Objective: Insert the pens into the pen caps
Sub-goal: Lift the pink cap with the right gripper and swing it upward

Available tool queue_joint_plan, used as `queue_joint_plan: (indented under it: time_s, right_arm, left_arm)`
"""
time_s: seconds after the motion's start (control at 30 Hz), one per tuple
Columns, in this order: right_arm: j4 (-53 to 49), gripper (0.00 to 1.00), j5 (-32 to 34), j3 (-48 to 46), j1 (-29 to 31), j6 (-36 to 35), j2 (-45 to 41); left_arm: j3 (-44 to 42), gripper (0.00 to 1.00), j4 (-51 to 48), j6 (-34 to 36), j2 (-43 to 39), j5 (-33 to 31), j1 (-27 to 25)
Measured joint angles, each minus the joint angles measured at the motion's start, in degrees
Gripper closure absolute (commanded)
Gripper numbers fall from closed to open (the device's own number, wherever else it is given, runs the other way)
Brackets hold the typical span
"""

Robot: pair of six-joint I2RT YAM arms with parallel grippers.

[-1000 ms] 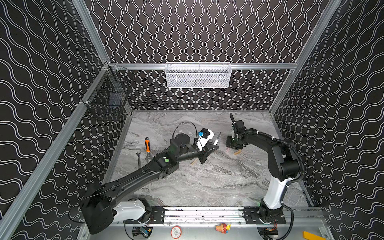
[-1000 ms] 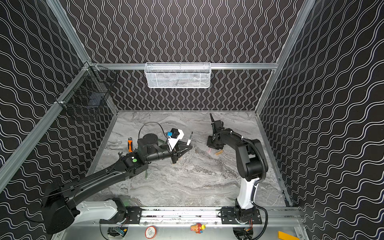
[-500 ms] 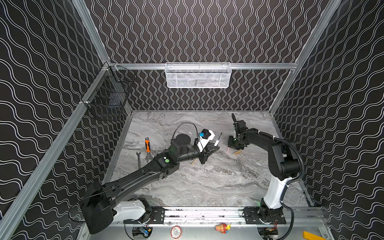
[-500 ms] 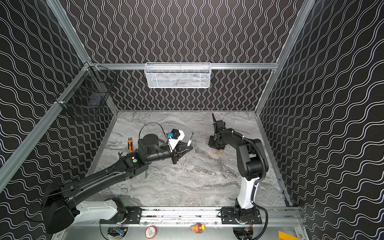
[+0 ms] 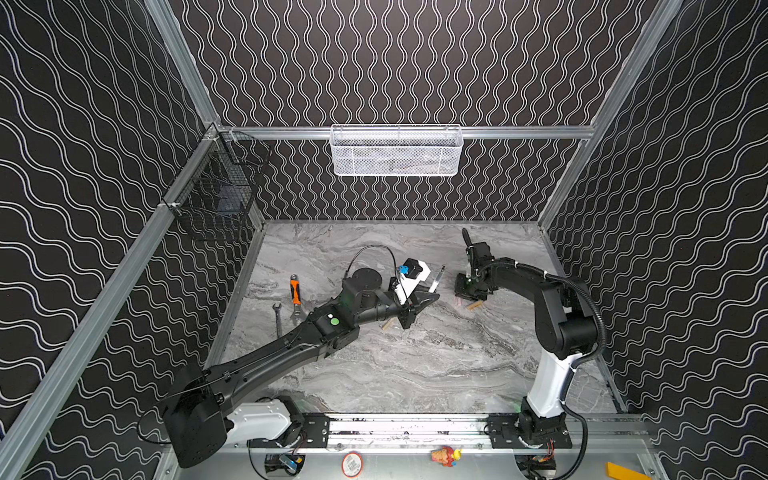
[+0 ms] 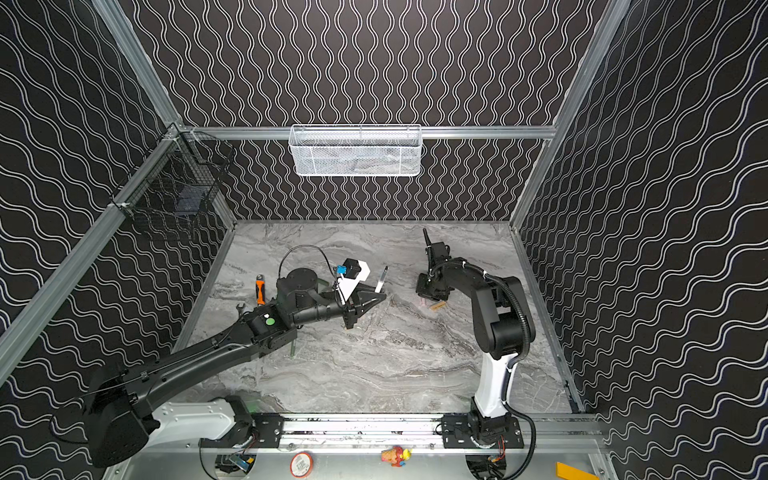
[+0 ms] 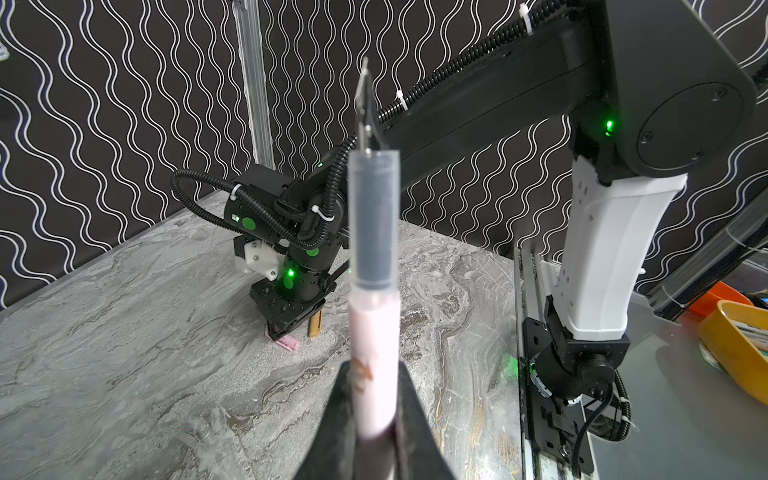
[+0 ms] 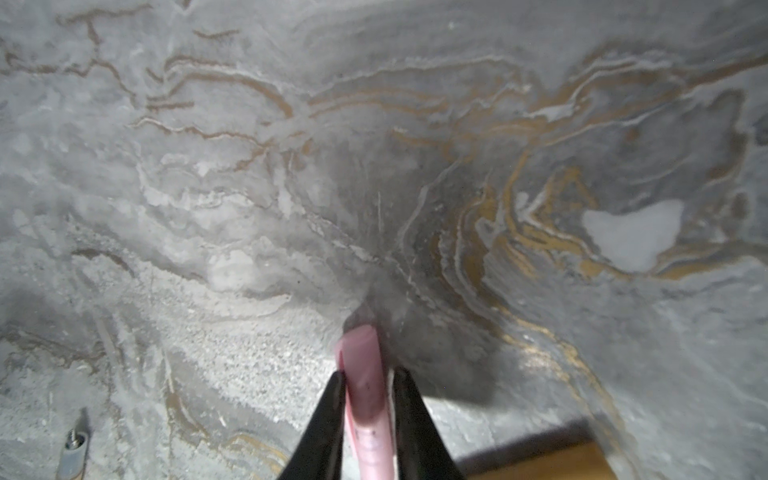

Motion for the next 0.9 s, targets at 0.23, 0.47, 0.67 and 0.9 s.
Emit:
queue_joint_plan:
  time_s: [0.23,0.47,0.67,0.9]
  right_arm:
    - [0.4,0.76,1.4,0.0,0.3,0.0,0.4]
    - [0.8,0.77,3.2,0.7,1.1,-0.1,1.0]
    - [1.3,0.8,5.2,1.4,2.2,0.0,1.6]
    - [1.3,0.83,6.3,1.6,2.6,0.0,1.6]
  left_arm:
    - [0.0,0.96,0.0,0.0,0.0,0.0,-0.1]
    - [0.0,0.96,0.0,0.0,0.0,0.0,-0.3]
    - [0.0,0.96,0.0,0.1,0.0,-0.2,-0.3]
    - [0.0,0.97,-0.1,0.1,0.0,-0.2,-0.3]
